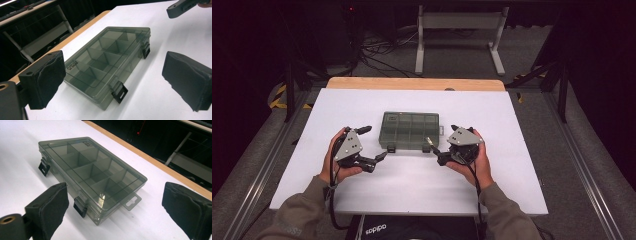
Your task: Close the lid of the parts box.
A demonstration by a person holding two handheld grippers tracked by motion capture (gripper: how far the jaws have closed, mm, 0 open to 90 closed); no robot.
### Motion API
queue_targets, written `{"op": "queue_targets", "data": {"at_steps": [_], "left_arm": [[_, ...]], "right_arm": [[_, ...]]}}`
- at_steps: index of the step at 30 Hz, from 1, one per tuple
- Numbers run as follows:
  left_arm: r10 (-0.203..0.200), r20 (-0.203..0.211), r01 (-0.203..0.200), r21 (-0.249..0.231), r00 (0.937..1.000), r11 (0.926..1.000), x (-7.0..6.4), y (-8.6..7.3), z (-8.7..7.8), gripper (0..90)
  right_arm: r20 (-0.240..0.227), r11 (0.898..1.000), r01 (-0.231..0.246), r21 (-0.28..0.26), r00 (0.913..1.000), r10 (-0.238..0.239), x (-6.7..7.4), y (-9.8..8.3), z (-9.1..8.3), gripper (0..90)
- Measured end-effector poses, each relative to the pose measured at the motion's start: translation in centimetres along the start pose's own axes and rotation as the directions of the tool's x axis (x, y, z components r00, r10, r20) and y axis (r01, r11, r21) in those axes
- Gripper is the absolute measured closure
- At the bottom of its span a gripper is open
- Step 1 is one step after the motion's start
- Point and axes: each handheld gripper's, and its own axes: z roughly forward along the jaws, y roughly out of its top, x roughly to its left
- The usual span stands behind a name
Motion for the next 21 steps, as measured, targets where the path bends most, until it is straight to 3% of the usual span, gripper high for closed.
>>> {"op": "queue_targets", "data": {"at_steps": [21], "left_arm": [[0.003,0.008,-0.003,0.006,1.0,1.0,-0.8,-0.5,-1.7,5.7]], "right_arm": [[0.023,1.0,0.019,-0.006,0.9996,-0.019,-0.6,-0.6,-2.7,7.7]]}}
